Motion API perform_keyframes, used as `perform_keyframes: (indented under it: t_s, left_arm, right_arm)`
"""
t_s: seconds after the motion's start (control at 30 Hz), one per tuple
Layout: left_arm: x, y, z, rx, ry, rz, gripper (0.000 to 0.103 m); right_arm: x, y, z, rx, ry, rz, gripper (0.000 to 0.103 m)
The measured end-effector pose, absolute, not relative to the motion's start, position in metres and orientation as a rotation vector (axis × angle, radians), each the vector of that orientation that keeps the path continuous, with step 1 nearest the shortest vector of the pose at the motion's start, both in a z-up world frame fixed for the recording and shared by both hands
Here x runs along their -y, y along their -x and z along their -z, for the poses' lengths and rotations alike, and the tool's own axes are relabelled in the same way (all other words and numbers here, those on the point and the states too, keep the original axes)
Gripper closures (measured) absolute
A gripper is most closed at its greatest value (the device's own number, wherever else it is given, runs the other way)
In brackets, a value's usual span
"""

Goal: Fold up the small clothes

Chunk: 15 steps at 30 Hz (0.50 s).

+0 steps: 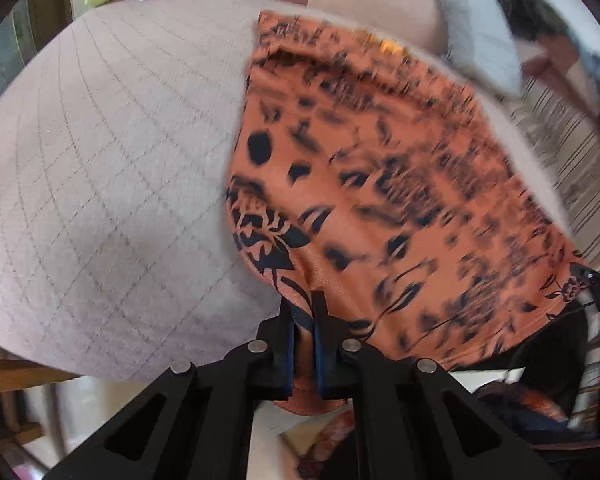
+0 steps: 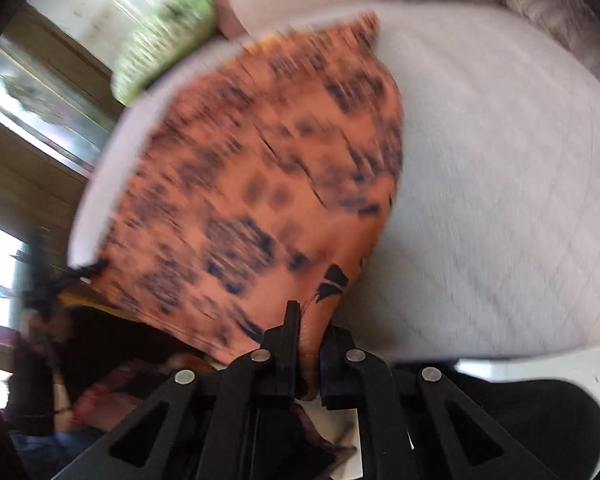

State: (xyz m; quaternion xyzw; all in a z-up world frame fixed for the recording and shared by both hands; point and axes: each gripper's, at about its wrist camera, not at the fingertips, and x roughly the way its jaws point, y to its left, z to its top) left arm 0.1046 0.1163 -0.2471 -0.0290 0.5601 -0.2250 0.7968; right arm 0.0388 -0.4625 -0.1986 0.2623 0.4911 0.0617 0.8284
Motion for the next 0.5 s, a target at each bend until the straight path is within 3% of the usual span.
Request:
perform_keyframes:
  t_s: [0.23, 0.5]
  left_arm:
    - [-0.124, -0.124, 0.187, -1.065, 0.203, 0.582, 0.096]
    - [-0.120, -0.192, 0.148, -1.016, 0.270, 0.571, 0.096]
  right_arm:
    - [0.498, -0.036, 0.143, -0.707, -0.760, -0.211, 0.096]
    - [0.535, -0.088, 0.147, -0.646, -0.836, -0.133, 0.096]
